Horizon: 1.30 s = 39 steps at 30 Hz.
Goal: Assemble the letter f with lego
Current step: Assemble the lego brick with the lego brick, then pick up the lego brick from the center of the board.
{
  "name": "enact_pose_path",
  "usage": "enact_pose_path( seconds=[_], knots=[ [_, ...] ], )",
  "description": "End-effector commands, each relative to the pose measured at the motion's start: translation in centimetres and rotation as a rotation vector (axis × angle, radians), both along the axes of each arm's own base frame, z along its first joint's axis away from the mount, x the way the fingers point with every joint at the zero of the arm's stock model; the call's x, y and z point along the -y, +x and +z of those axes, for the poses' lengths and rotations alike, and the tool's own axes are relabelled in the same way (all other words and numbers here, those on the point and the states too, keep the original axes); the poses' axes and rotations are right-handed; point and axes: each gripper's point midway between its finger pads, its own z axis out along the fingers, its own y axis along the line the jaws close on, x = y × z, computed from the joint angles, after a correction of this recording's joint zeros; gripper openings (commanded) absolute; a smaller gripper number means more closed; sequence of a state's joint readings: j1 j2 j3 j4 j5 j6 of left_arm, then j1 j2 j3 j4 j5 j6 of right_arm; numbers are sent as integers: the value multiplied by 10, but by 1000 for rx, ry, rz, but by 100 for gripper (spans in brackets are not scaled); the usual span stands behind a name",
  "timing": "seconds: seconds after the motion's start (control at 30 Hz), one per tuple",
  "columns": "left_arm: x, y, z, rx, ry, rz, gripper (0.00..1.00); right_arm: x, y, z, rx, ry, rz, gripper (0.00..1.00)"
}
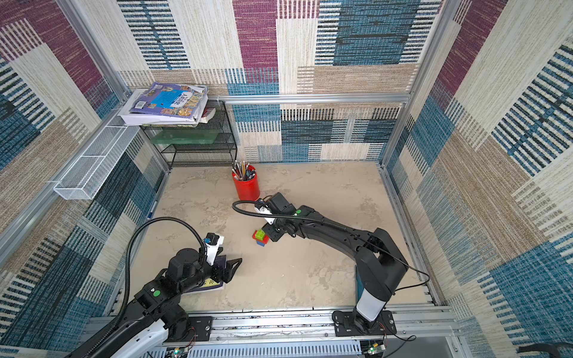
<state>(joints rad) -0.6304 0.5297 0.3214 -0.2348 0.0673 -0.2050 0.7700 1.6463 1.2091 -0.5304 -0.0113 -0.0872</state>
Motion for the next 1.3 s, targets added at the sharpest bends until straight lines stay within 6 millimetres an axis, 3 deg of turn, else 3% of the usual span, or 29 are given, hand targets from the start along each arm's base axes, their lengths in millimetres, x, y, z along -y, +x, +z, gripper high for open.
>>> enact_pose_path(
  seconds=[0.0, 0.2, 0.47, 0.73, 1.27],
  knots=[
    [8, -1, 10, 36, -19, -52, 99, 35, 3, -7, 9, -45, -155, 56],
    [8, -1, 9, 37, -18, -49, 99, 104, 1, -21, 1, -121, -387, 63],
    [6, 0, 8, 35, -15, -35, 99, 151, 21, -37, -59, -122, -529, 66],
    [5, 1, 8, 34, -13, -30, 99, 156, 23, -65, -140, -160, -521, 63],
    [4, 1, 8, 34, -10, -25, 99, 157, 22, -85, -187, -195, -519, 55]
  ],
)
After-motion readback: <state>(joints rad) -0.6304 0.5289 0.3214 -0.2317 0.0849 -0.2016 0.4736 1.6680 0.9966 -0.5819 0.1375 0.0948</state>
